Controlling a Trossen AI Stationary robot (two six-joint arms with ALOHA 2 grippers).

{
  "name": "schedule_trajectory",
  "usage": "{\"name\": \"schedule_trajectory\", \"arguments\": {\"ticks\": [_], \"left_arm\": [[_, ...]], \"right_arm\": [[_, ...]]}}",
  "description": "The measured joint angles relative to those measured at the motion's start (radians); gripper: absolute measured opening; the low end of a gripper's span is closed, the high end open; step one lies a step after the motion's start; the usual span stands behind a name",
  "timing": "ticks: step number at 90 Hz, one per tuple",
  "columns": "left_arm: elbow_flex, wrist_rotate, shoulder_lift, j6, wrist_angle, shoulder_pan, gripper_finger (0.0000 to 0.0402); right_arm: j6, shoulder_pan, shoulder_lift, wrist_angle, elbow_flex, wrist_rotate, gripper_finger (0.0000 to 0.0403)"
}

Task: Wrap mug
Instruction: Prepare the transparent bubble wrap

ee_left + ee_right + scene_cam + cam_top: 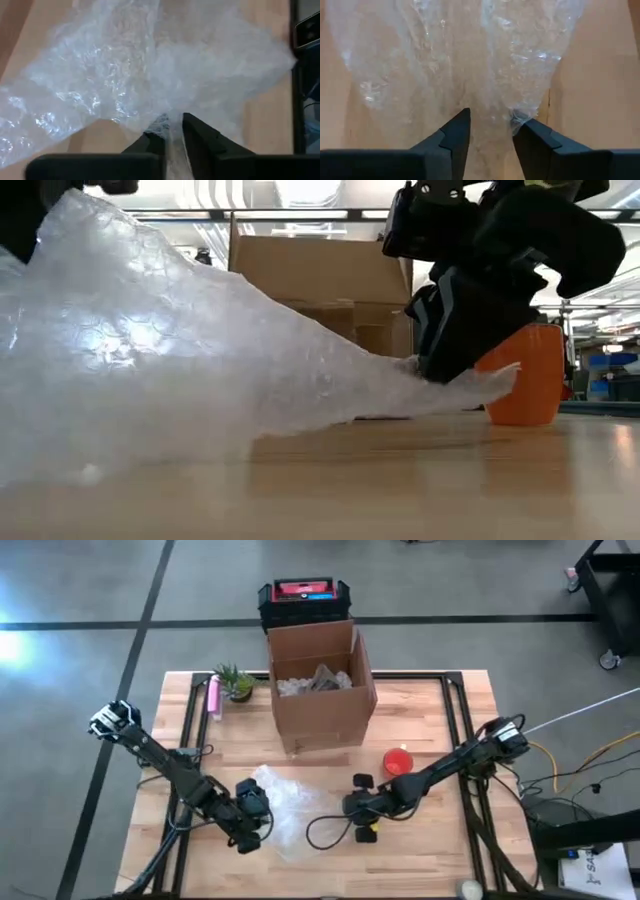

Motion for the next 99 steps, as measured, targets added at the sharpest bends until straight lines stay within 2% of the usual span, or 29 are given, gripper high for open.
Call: {"name": "schedule_trajectory", "arguments": {"ticks": [6, 21, 38, 53, 64, 71, 84, 99], "left_arm": [[0.000, 0.004, -0.009, 0.001, -0.003, 0.004, 0.0123], [0.062, 0.088, -0.071, -0.036, -0.115, 0.025, 0.0216], [0.146, 0.070, -0.149, -0.031, -0.241, 0.024, 0.0264], [0.137, -0.063, -0.210, 0.011, -0.224, 0.026, 0.0268], [0.115, -0.162, -0.201, 0.014, -0.182, 0.029, 0.0258], [0.099, -0.167, -0.169, 0.030, -0.112, 0.032, 0.0249], [0.060, -0.168, -0.095, 0.083, 0.041, 0.040, 0.0229], [0.049, -0.175, 0.001, 0.069, 0.098, 0.056, 0.0202]], "right_arm": [[-0.005, 0.000, 0.000, 0.001, 0.000, 0.000, 0.0153], [-0.009, -0.005, -0.001, -0.002, 0.001, 0.000, 0.0186], [-0.038, -0.011, -0.017, -0.003, 0.011, -0.001, 0.0207], [-0.089, -0.011, -0.034, -0.025, 0.054, -0.008, 0.0218], [-0.129, -0.010, -0.035, -0.039, 0.104, -0.008, 0.0224], [-0.152, -0.010, -0.035, -0.031, 0.123, -0.008, 0.0227], [-0.201, -0.010, -0.033, 0.094, 0.123, -0.008, 0.0231], [-0.213, -0.008, 0.018, 0.173, 0.121, -0.008, 0.0226]]}}
